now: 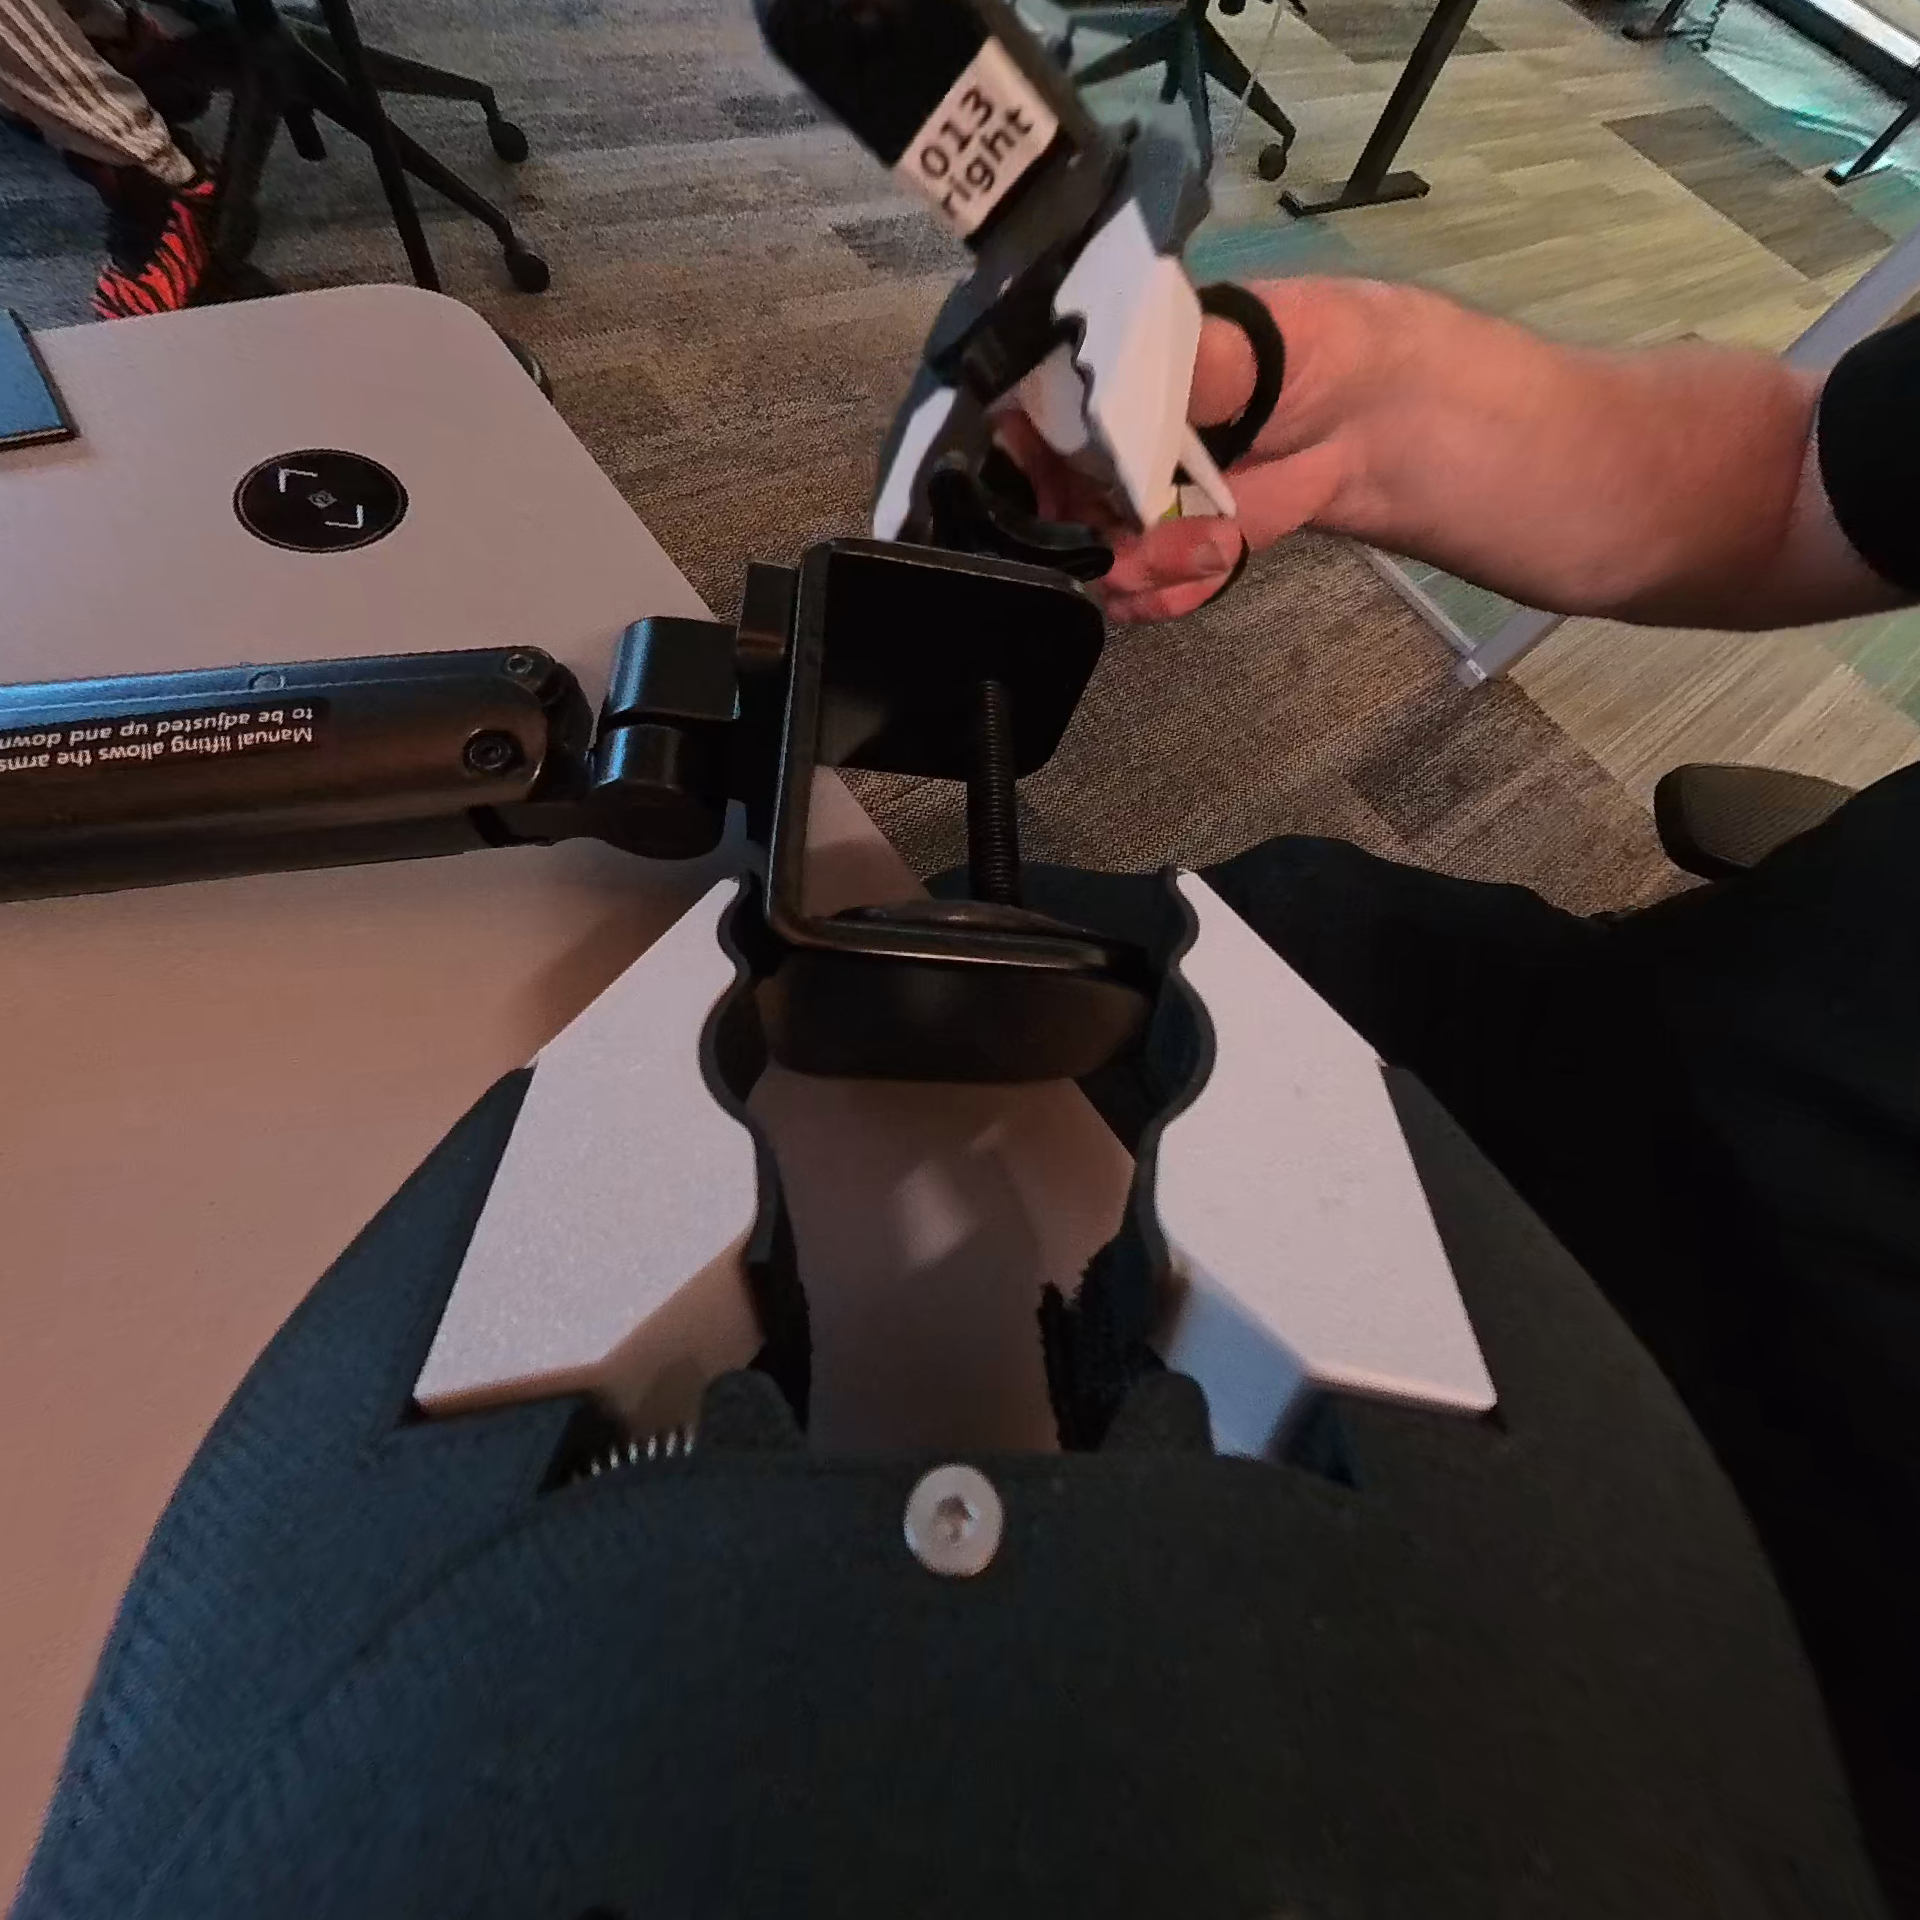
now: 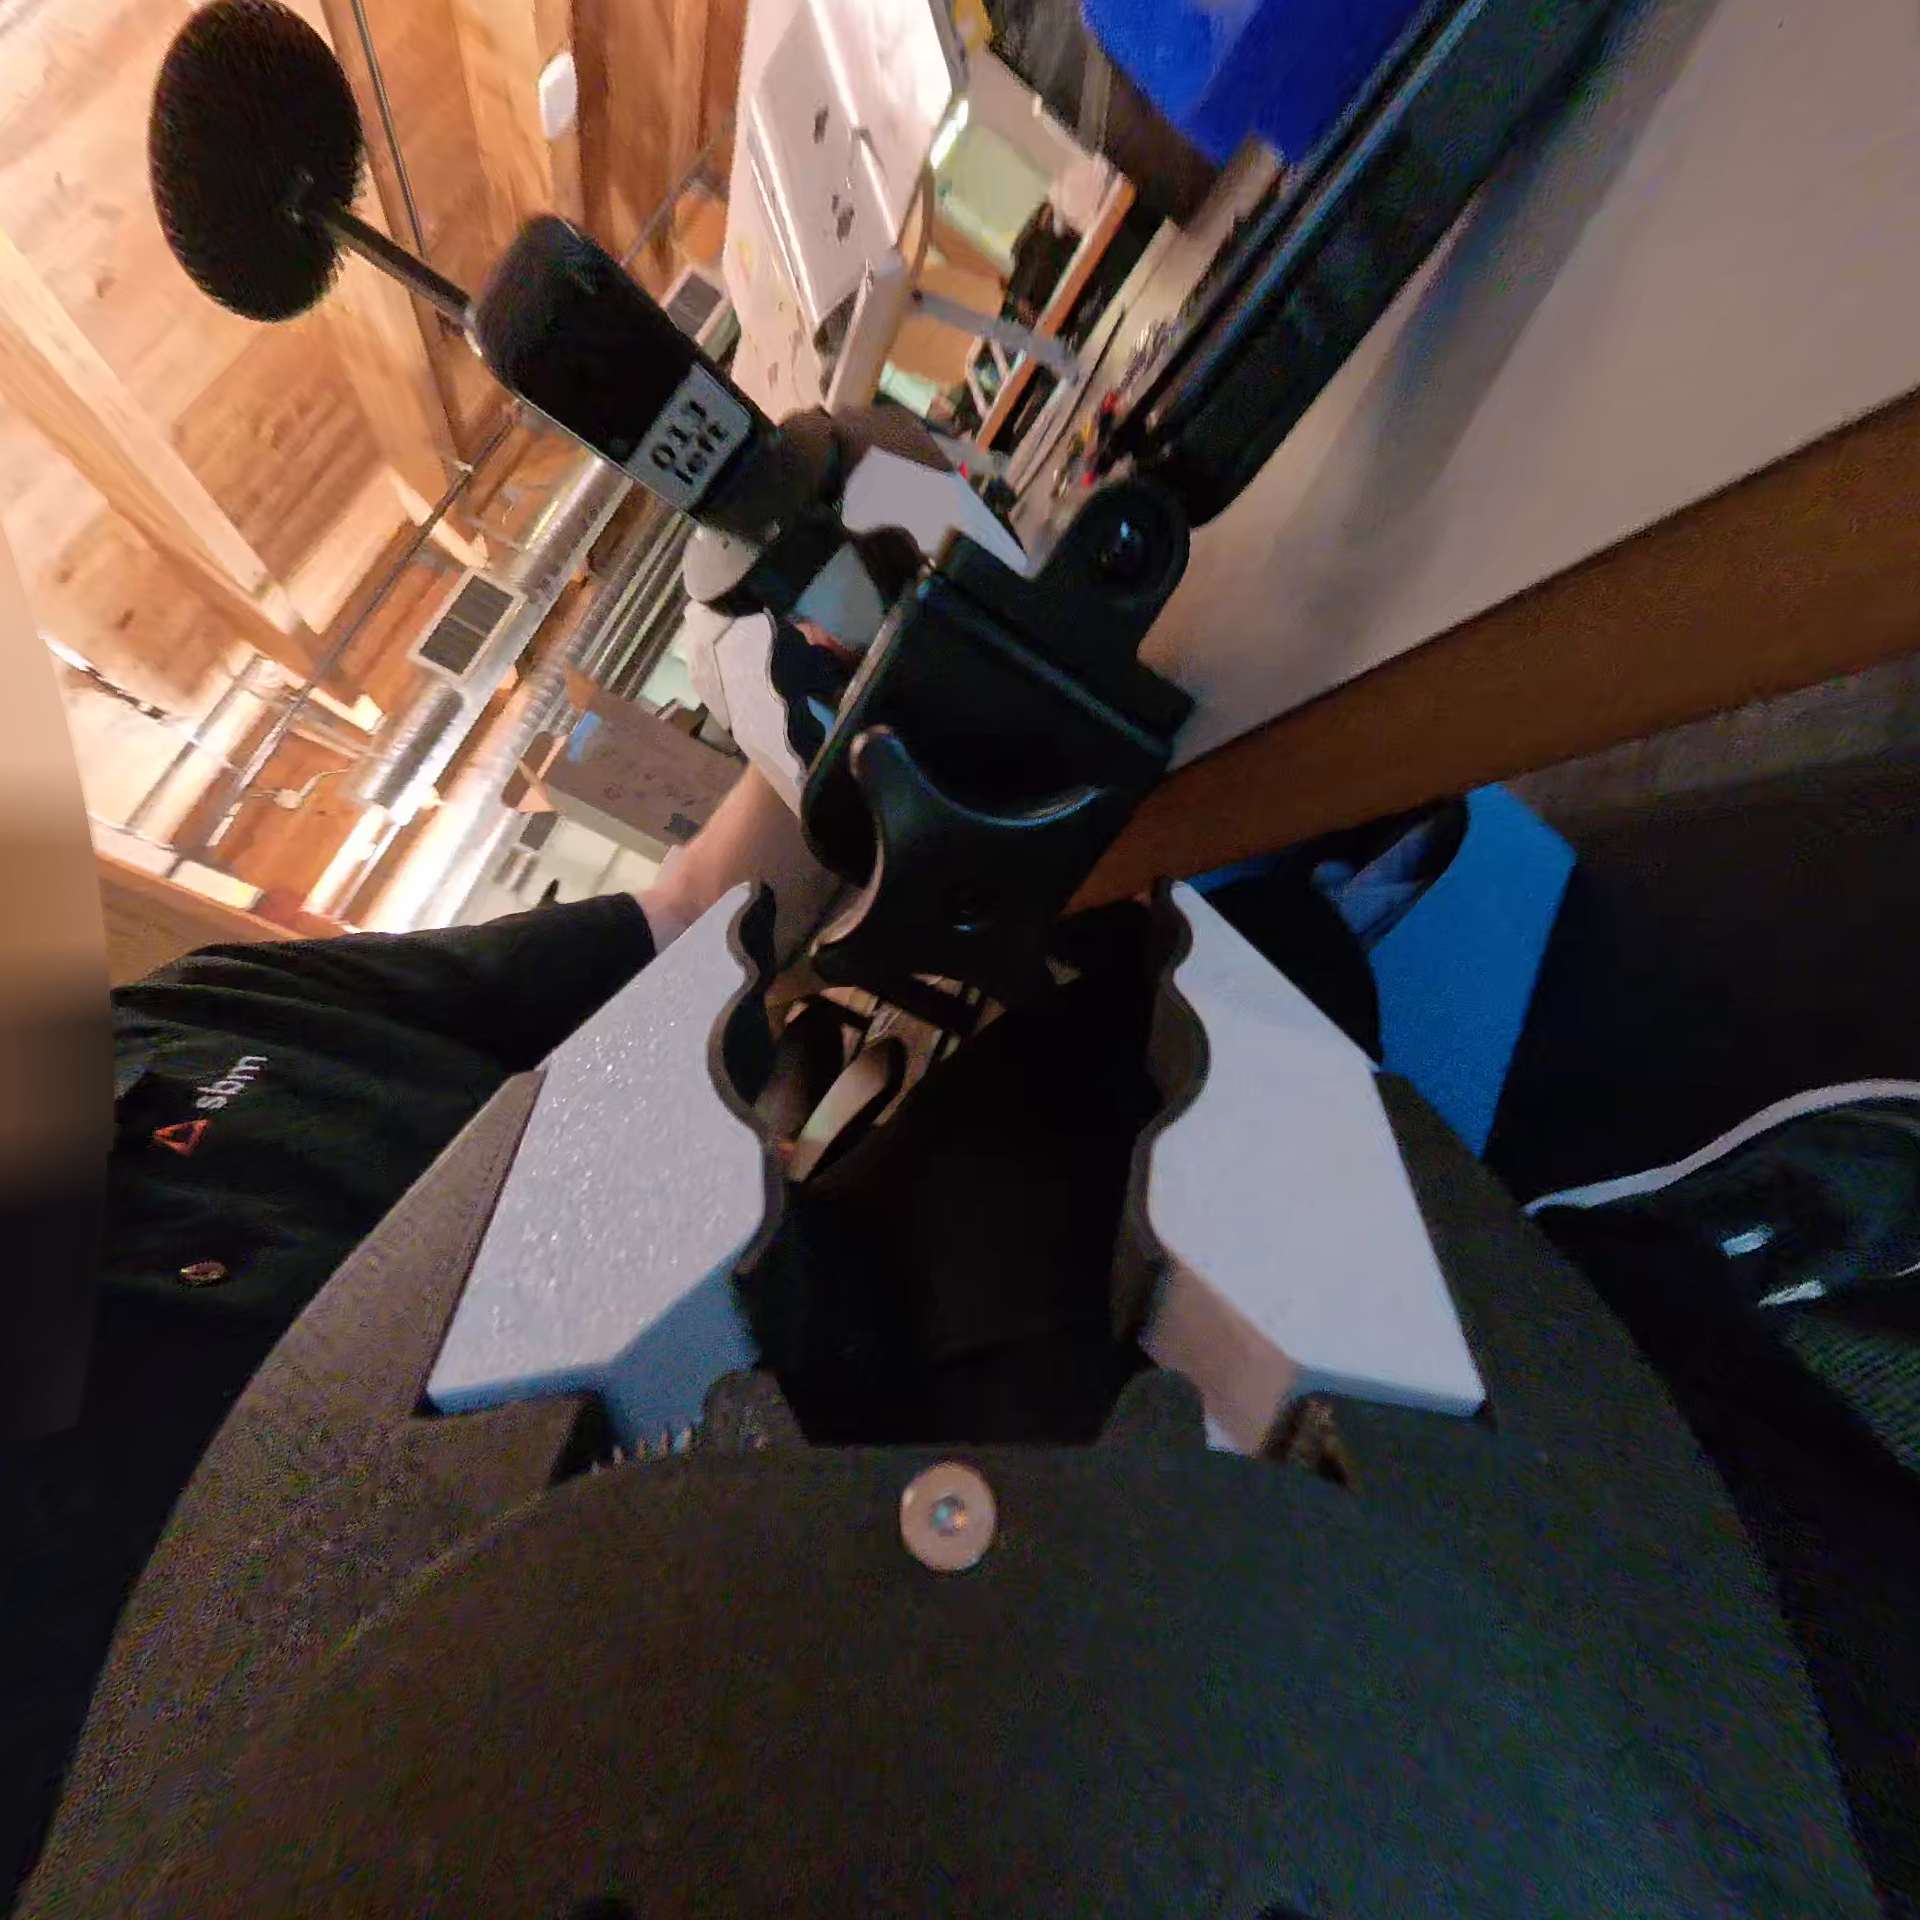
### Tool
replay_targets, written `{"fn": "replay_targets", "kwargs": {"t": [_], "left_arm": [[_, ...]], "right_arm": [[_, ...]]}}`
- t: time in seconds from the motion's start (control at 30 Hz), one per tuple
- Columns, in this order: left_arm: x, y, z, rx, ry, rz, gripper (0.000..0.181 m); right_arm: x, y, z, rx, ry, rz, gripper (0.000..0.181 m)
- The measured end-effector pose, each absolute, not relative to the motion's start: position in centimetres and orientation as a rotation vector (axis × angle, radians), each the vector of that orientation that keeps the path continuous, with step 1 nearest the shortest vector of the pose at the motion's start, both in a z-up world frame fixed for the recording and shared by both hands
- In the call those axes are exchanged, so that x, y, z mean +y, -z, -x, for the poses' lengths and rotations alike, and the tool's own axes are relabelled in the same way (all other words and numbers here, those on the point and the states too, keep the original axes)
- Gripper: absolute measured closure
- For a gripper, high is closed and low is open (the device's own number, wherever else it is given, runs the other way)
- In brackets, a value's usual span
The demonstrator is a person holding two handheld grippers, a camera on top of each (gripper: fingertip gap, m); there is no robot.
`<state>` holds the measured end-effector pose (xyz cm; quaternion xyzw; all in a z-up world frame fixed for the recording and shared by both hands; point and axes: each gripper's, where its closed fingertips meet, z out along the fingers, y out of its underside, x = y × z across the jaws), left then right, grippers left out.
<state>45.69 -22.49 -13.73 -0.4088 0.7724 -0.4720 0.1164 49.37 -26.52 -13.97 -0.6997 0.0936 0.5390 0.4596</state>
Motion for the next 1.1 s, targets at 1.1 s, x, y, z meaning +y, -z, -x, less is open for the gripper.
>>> {"fn": "replay_targets", "kwargs": {"t": [1.1], "left_arm": [[-22.5,13.7,-45.7,2.27,1.402,1.197,0.108]], "right_arm": [[-26.0,13.7,-49.5,0.123,-1.342,1.71,0.137]]}}
